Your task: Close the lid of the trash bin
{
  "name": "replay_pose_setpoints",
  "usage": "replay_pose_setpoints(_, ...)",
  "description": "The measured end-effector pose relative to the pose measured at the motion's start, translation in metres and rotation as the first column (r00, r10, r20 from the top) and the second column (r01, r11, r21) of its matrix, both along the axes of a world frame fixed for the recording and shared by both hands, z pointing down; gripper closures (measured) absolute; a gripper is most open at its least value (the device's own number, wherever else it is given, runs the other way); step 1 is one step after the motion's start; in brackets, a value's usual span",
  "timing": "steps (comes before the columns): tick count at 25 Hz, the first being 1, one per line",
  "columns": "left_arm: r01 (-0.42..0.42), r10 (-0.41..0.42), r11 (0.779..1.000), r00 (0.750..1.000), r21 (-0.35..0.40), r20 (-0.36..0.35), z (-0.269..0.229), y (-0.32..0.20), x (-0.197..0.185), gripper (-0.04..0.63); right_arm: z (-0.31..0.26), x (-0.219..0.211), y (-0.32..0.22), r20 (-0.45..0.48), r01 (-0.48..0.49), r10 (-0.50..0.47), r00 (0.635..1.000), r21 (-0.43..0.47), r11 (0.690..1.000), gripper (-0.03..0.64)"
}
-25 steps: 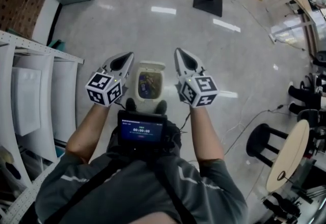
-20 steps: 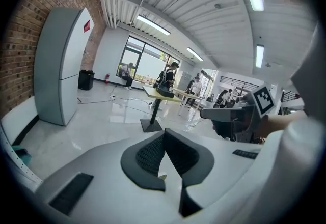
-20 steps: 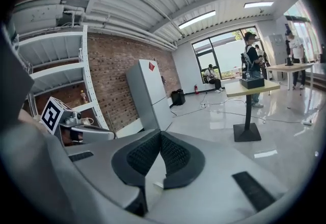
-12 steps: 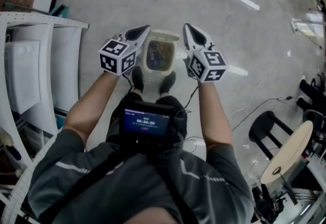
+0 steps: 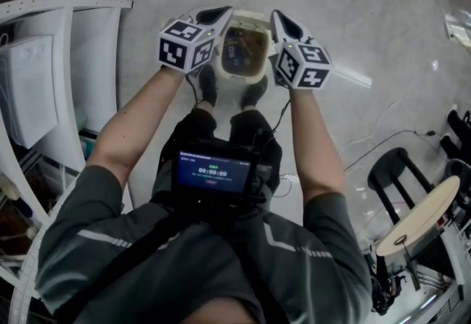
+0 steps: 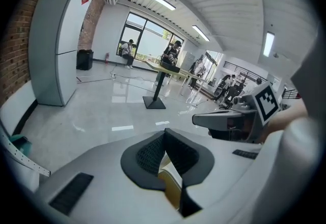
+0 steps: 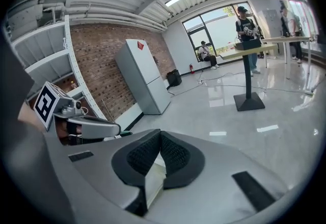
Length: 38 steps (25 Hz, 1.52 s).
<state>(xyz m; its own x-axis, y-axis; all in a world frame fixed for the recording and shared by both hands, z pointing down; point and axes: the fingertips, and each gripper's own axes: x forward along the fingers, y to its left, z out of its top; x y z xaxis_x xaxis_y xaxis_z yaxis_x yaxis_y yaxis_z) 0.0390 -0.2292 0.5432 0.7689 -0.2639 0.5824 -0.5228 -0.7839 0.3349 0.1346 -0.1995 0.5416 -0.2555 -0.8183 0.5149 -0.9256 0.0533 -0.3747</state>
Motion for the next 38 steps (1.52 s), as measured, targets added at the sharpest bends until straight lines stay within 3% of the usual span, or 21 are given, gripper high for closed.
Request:
replay_pose_setpoints(13, 0.005, 0.001, 0.997, 0.997, -0.082, 0.078, 0.055, 0.0, 0.005, 0.592, 0.069, -0.004, 0.005, -0.003, -0.008, 0.008, 1.0, -0.13, 0.992, 0.615)
replay_pose_setpoints(27, 0.029, -0.02, 0.994, 0.996, -0.108, 0.083, 0.063, -0.011, 0.018, 0.592, 0.063, 0.007, -0.008, 0.009, -0.066, 0.068, 0.998, -0.114, 0.991, 0.614)
replay_pose_setpoints(38, 0.0, 0.015, 0.989, 0.995, -0.148, 0.096, 0.079, 0.034, 0.002, 0.592, 0.081, -0.009, 0.039, 0.045, -0.116, 0.127, 0.991, -0.181, 0.977, 0.614)
